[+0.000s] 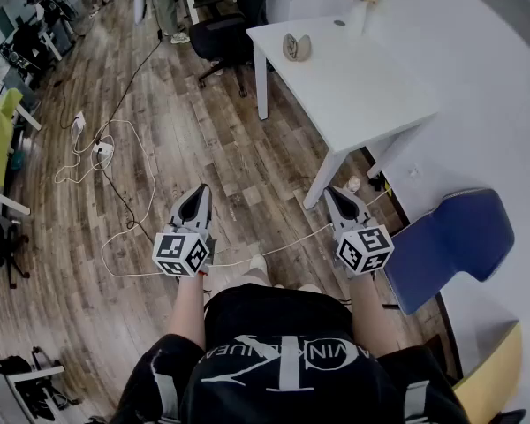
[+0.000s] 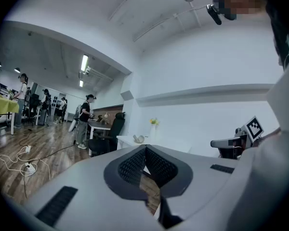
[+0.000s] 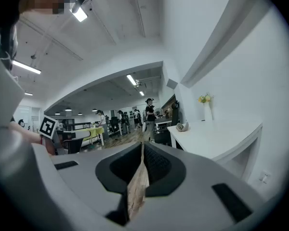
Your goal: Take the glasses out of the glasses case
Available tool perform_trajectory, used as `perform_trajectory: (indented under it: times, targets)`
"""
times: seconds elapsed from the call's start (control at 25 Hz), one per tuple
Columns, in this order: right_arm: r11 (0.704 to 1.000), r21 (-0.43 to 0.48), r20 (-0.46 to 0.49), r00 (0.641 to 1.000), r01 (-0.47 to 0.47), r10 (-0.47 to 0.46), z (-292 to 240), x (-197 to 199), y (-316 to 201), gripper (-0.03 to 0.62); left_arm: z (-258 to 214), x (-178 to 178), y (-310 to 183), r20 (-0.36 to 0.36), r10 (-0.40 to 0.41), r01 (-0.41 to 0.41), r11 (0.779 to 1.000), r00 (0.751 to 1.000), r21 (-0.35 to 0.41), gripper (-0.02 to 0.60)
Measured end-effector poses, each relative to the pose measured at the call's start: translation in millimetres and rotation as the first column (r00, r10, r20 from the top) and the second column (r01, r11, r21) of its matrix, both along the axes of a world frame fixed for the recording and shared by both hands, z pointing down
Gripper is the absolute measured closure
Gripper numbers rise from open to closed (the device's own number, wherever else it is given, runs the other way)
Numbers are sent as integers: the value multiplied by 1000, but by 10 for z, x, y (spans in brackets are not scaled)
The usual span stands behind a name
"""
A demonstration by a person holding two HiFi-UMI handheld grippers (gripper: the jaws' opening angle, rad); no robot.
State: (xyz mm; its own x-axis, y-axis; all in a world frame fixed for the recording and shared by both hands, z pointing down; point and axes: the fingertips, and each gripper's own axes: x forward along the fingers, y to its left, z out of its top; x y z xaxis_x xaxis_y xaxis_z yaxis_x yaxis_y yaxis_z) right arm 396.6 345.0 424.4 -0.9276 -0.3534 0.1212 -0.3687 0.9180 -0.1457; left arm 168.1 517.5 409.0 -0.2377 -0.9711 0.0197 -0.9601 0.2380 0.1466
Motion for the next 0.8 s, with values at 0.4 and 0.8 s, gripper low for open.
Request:
perform_trajectory:
  times: [0.4,0.8]
  targets:
    - [1000,6,-8,1000,19,-19,35,-98,89,560,8,23,-117,3,22,-22,1000,1000,-8,568]
    - [1000,-22,-25,1000,3,-4,178,-215,-103,559,170,-93,-282,-22,25,-26,999,999,-30,568]
